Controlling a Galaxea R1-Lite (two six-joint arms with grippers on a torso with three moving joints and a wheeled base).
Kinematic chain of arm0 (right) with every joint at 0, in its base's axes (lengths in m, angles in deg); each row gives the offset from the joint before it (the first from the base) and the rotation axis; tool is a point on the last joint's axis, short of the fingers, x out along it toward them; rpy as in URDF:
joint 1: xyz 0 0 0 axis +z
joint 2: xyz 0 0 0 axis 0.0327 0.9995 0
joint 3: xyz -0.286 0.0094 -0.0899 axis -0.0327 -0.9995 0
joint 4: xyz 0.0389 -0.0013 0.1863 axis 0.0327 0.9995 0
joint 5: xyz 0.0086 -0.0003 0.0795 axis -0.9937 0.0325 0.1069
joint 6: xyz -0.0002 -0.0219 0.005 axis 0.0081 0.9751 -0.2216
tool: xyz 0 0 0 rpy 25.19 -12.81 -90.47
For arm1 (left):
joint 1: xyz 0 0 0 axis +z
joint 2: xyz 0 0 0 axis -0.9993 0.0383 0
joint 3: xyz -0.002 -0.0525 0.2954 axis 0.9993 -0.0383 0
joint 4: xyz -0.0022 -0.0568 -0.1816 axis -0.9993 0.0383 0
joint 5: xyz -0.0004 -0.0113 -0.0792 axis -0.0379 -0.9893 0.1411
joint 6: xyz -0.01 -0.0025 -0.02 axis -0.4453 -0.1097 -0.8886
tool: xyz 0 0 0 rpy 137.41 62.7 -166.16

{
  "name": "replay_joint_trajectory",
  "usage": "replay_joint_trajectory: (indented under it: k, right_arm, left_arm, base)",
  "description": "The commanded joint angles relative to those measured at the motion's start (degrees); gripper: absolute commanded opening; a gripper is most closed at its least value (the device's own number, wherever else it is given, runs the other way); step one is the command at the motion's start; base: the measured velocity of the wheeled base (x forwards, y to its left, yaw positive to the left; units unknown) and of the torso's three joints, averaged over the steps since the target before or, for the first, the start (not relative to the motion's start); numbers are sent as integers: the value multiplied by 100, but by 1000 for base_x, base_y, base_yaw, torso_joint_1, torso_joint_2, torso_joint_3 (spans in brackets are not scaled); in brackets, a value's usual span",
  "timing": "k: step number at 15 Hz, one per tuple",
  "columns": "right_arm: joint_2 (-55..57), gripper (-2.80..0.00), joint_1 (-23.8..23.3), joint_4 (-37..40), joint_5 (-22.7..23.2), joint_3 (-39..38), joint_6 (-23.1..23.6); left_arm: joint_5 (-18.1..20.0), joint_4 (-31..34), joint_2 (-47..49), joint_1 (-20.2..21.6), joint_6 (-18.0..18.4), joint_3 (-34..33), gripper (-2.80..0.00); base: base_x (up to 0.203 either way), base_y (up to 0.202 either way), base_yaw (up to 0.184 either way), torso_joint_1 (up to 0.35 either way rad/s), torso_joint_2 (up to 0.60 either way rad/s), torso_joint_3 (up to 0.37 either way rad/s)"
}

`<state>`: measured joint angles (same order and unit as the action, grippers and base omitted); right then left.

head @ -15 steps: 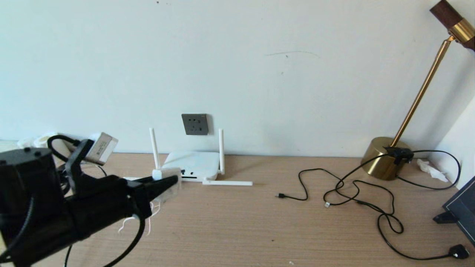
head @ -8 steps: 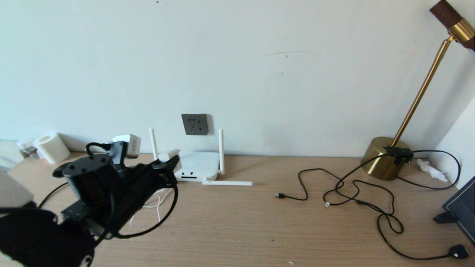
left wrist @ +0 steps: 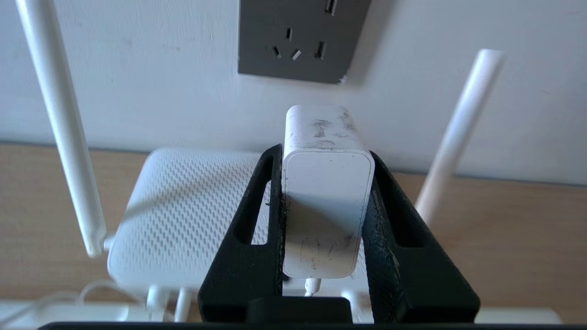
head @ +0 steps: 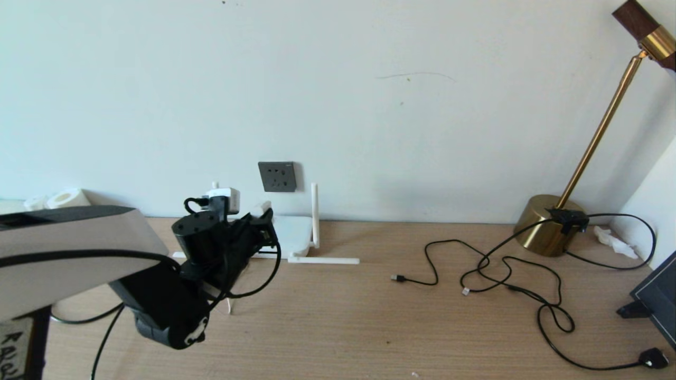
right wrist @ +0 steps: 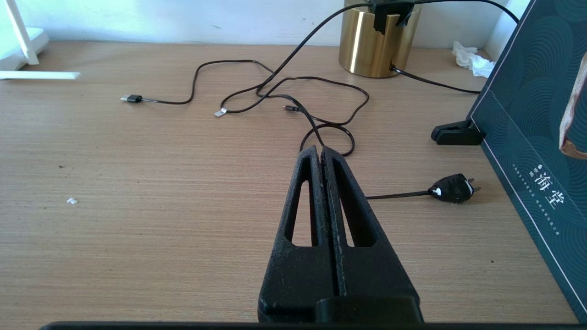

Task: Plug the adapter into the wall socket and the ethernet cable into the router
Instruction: Align plug and socket

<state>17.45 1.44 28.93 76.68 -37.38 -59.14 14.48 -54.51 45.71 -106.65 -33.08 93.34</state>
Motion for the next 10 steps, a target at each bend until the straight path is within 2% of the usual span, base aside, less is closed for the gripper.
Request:
replay_joint_trajectory:
  k: [1,5,10]
  right_arm:
    - [9,-280,0,-6,0,0,1]
    - [9,-280,0,-7,0,0,1]
    - [0,-280,0,-5,0,0,1]
  left_arm:
    - [-105,-51,366,7,109,337,-280]
    - [-256,-51,623,80,367,955,-280]
    - [-239,-51,643,112,394,1322,-280]
  base:
    - [0,0,0,0,0,0]
    - [0,0,0,0,0,0]
    - [0,0,0,0,0,0]
